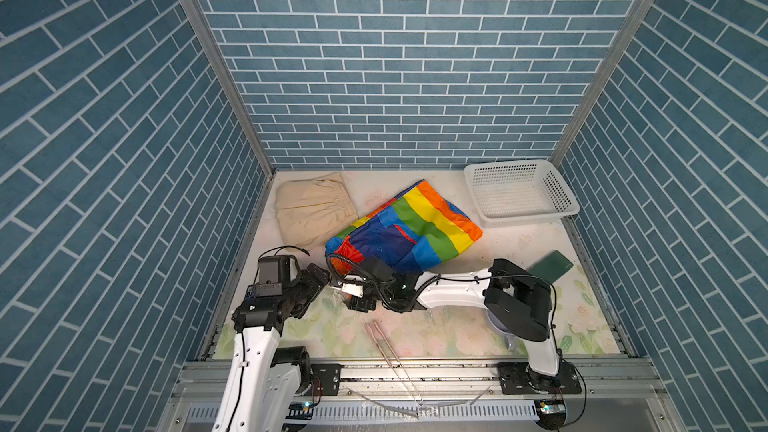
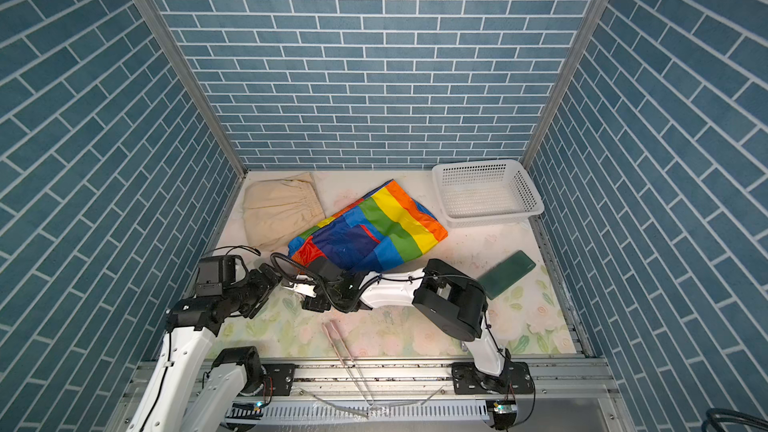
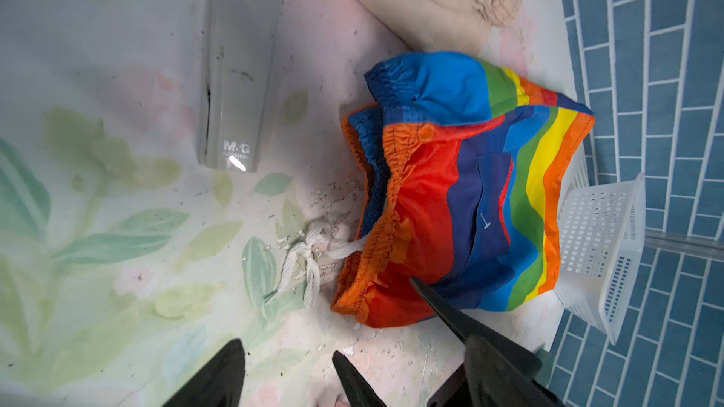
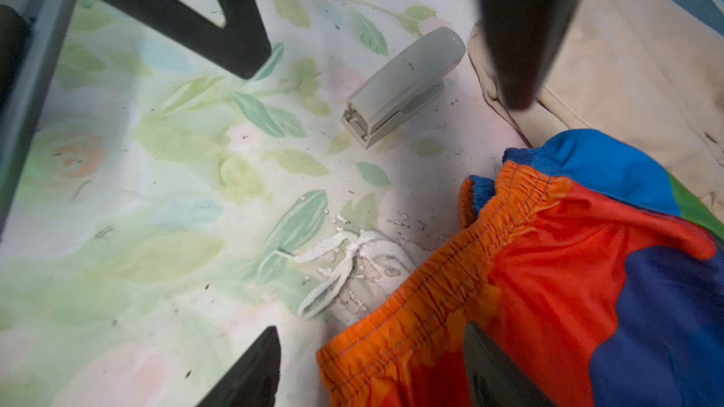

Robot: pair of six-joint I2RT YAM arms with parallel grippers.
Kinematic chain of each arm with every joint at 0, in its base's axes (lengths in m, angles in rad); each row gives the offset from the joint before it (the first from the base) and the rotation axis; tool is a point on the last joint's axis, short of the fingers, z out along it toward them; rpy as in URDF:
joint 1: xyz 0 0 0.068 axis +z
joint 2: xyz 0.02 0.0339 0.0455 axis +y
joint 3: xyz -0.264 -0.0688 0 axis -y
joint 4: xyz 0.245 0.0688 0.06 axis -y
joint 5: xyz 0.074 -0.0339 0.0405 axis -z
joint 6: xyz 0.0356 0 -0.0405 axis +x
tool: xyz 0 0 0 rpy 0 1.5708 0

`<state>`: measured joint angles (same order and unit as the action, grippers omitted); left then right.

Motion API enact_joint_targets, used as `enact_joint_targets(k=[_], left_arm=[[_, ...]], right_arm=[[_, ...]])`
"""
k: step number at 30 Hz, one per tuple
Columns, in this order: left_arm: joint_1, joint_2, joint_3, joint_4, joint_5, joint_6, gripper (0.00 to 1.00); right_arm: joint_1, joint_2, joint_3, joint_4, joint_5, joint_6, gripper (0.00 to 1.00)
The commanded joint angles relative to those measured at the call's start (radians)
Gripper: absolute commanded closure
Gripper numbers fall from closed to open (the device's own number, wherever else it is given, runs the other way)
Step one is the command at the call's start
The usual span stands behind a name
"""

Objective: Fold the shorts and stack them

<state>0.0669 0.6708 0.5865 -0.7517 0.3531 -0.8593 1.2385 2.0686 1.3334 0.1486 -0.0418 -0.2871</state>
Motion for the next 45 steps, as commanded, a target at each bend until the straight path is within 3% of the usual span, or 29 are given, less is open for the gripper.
enact_joint_targets(k=[1,5,12,16,20,29,32,39,45], left_arm=[[-0.003,0.007,-0.023,0.016,0.026,0.010,0.12],[-0.003,0.018,-0.025,0.021,0.008,0.007,0.12],[-0.001,0.022,-0.043,0.049,-0.010,-0.005,0.12],[-0.001,0.039,-0.055,0.060,0.000,-0.006,0.11],[-0.001,0.027,-0.082,0.056,-0.013,0.000,0.11],[-0.001,0.018,-0.160,0.105,0.006,-0.013,0.10],[-0.004,0.022,-0.182,0.189,0.034,-0.023,0.01],[-0.013,0.091,-0.270,0.530,0.073,-0.156,0.00],[-0.076,0.150,-0.276,0.676,0.014,-0.199,0.00]], right_arm=[[-0.003,0.073,0.116,-0.035,0.017,0.055,0.21],[-0.031,0.118,0.185,-0.111,0.025,0.172,0.21],[-0.057,0.199,0.266,-0.217,0.015,0.278,0.33],[-0.069,0.224,0.282,-0.235,-0.033,0.348,0.55],[-0.119,0.212,0.256,-0.165,-0.161,0.461,0.98],[-0.200,0.095,0.171,0.038,-0.329,0.615,1.00],[-0.220,0.067,0.150,0.100,-0.391,0.677,1.00],[-0.228,0.032,0.118,0.144,-0.438,0.725,1.00],[-0.237,0.028,0.089,0.175,-0.451,0.745,1.00]])
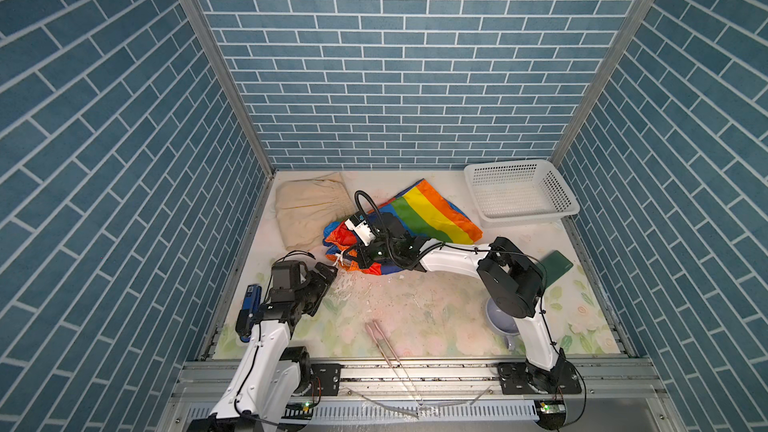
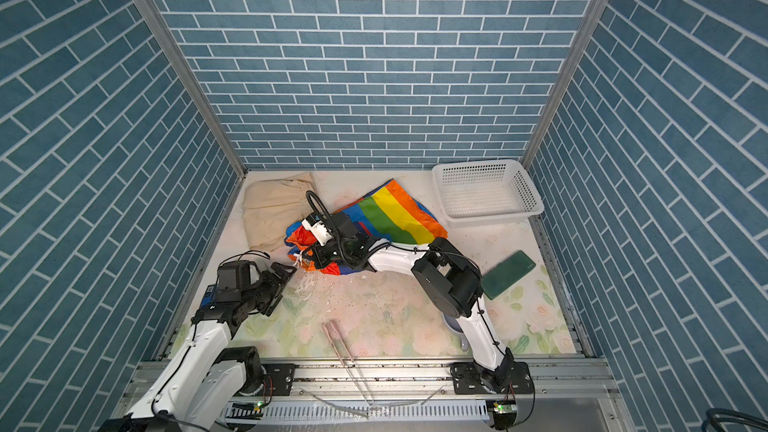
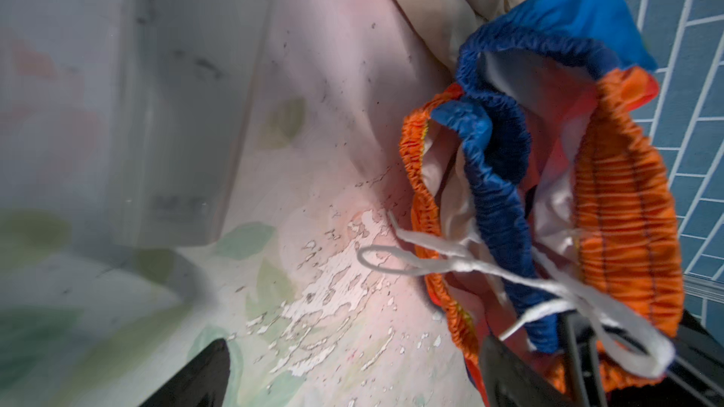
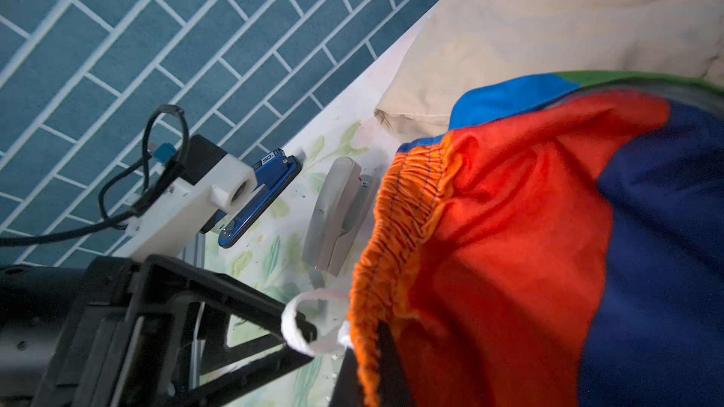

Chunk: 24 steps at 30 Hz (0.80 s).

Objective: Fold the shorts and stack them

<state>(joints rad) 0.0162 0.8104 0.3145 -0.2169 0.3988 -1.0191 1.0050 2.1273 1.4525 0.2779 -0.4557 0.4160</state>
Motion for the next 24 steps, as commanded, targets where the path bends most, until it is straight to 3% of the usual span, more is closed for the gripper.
enact_joint_targets(k=[1,17,24], left_arm=[[-0.033,0.019,-0.005,0.155,-0.038,-0.045,0.00],[-0.053,0.070,-0.055,0.486,-0.063,-0.194,0.00],[-0.122,0.196,0.024,0.394,-0.094,-0.155,0.00]], right_arm=[[-0.005,-0.030,-0.035,0.055,-0.040,0.048,1.00],[-0.022,-0.018,-0.046,0.064,-0.050,0.070,1.00],[-0.025,-0.016,-0.046,0.065,-0.046,0.070,1.00]])
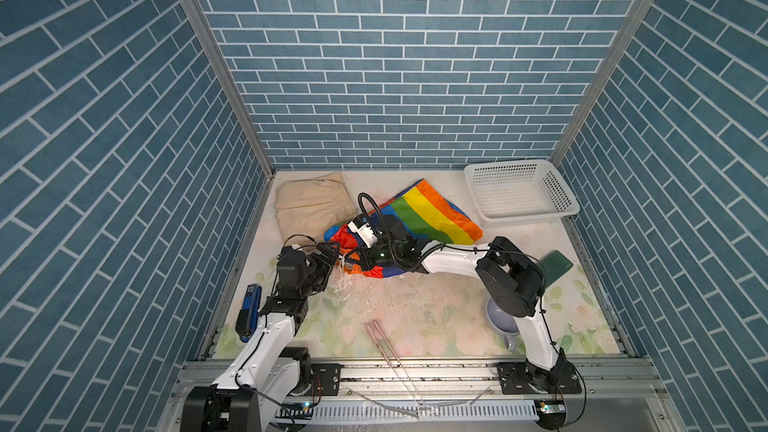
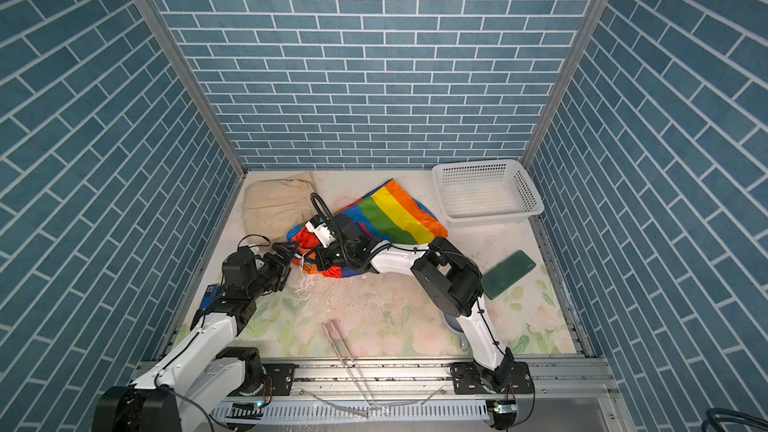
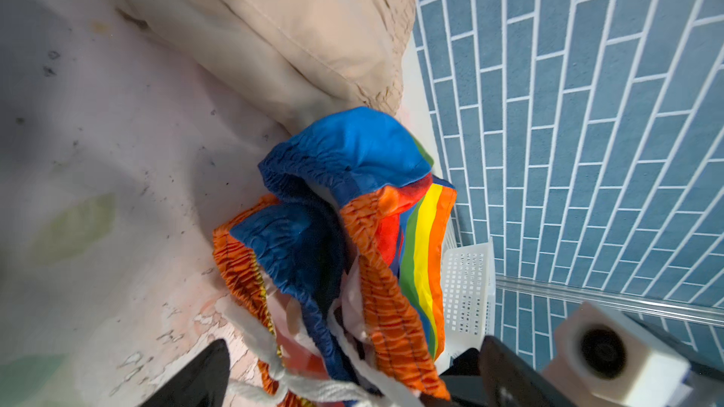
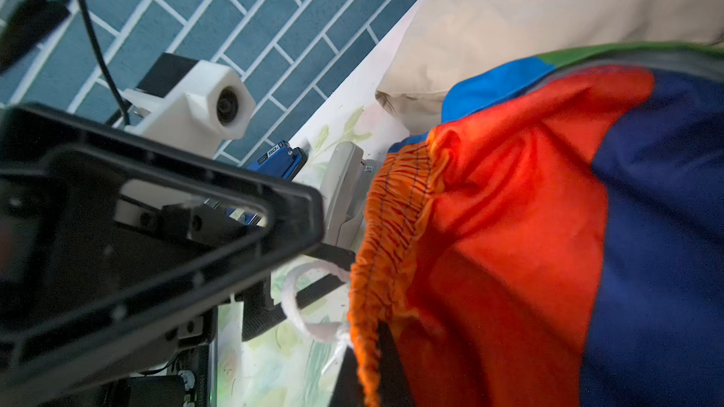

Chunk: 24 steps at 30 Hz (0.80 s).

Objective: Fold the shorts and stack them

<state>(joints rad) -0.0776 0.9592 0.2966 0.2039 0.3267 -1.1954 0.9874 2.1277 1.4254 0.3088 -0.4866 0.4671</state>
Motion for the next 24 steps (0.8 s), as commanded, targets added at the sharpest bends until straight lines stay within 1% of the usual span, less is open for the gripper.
enact_joint_targets(k=[1,3,7,12,19,21,22,23,24], left_arm=[[-0.040,0.073,0.054,-0.043,-0.023,0.023,0.00],[-0.068,0.135,0.071,-0.050,-0.021,0.025,0.01],[-0.111,0.201,0.079,-0.042,-0.032,0.018,0.00],[-0.158,0.209,0.061,-0.053,-0.082,0.007,0.01],[-0.162,0.209,0.022,0.007,-0.150,-0.029,0.01],[-0.162,0.213,0.018,0.054,-0.164,-0.046,0.04],[-0.162,0.222,0.019,0.087,-0.167,-0.054,0.08],[-0.163,0.231,0.023,0.110,-0.168,-0.059,0.09],[-0.163,0.242,0.032,0.123,-0.163,-0.059,0.10]], right_arm=[[-0.007,-0.018,-0.020,0.035,-0.015,0.020,1.00],[-0.007,-0.021,-0.022,0.040,-0.015,0.022,1.00],[-0.008,-0.028,-0.022,0.036,-0.009,0.015,1.00],[-0.006,-0.028,-0.009,0.058,-0.004,0.031,1.00],[-0.004,-0.020,-0.013,0.122,-0.049,0.102,1.00],[0.001,-0.020,-0.028,0.132,-0.056,0.112,1.00],[0.005,-0.019,-0.036,0.137,-0.059,0.114,1.00],[0.007,-0.015,-0.042,0.143,-0.062,0.114,0.97],[0.007,-0.010,-0.046,0.145,-0.063,0.117,0.85]])
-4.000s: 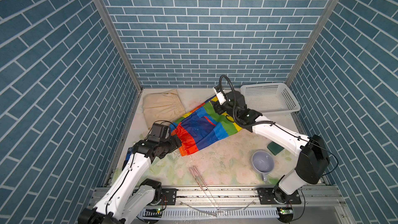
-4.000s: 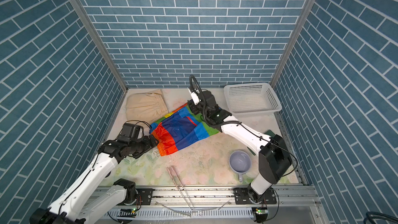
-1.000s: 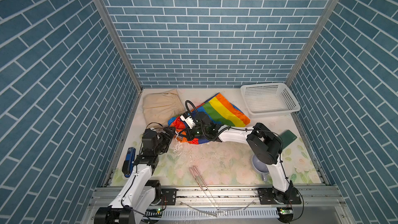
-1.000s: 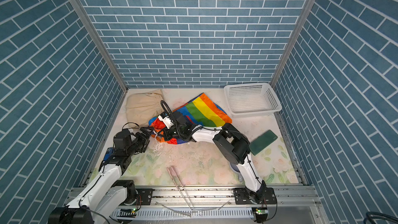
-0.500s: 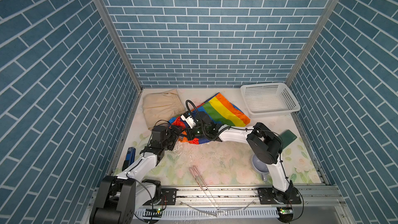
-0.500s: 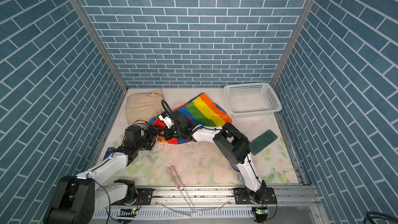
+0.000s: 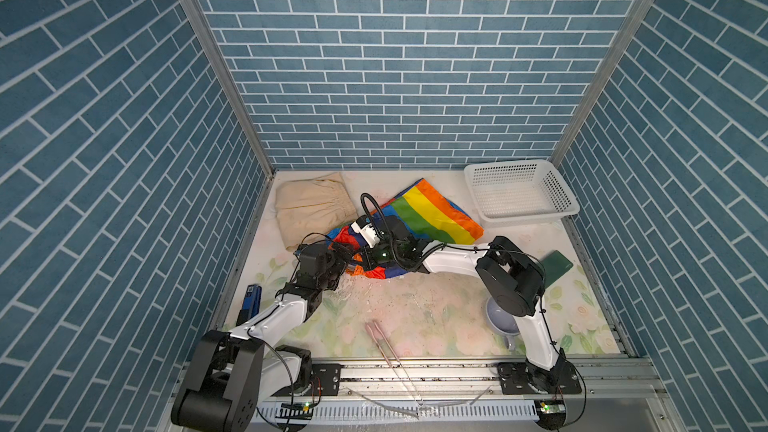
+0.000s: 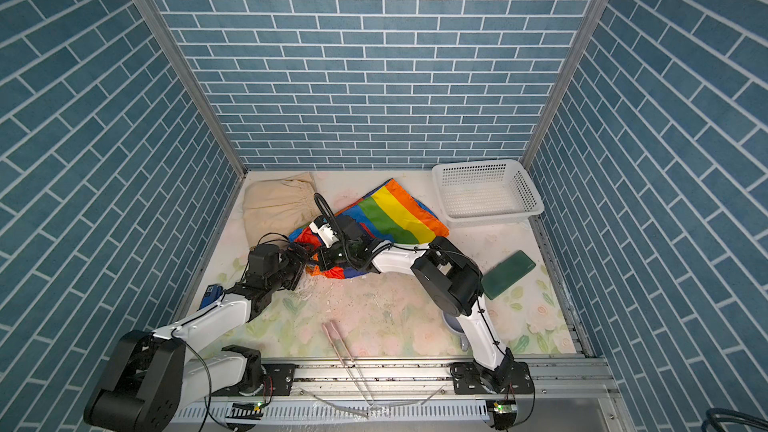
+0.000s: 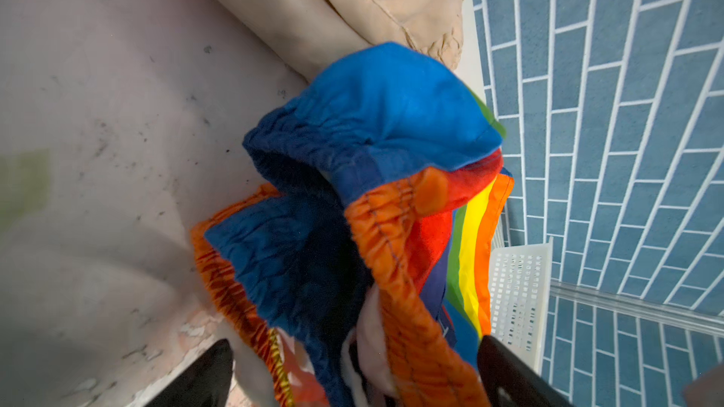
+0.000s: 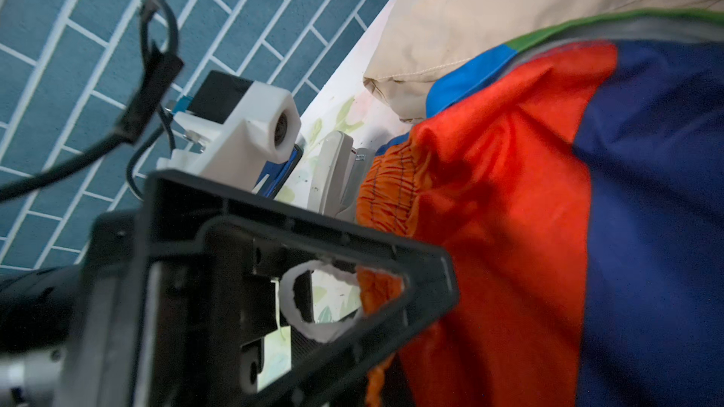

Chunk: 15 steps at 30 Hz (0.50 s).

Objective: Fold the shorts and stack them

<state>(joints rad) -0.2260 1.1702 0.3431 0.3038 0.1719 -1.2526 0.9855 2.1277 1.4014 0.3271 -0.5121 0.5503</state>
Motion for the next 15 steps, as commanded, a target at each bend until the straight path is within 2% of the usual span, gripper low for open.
enact_joint_targets(k=[1,4,6,12,15], left_arm=[[-0.015,0.043,-0.006,0.034,-0.001,-0.001,0.10],[-0.016,0.056,0.002,0.059,0.018,-0.012,0.08],[-0.016,0.043,-0.001,0.055,0.019,-0.012,0.08],[-0.015,-0.018,-0.017,0.007,0.001,-0.006,0.11],[-0.015,-0.044,-0.027,-0.022,-0.003,0.001,0.13]], right_arm=[[0.008,-0.007,-0.027,0.129,-0.037,0.037,0.72],[0.007,-0.026,-0.070,0.132,-0.014,0.024,0.56],[0.005,-0.065,-0.104,0.097,0.020,-0.041,0.51],[0.004,-0.258,-0.202,-0.081,0.127,-0.330,0.44],[0.024,-0.361,-0.268,-0.141,0.243,-0.515,0.41]])
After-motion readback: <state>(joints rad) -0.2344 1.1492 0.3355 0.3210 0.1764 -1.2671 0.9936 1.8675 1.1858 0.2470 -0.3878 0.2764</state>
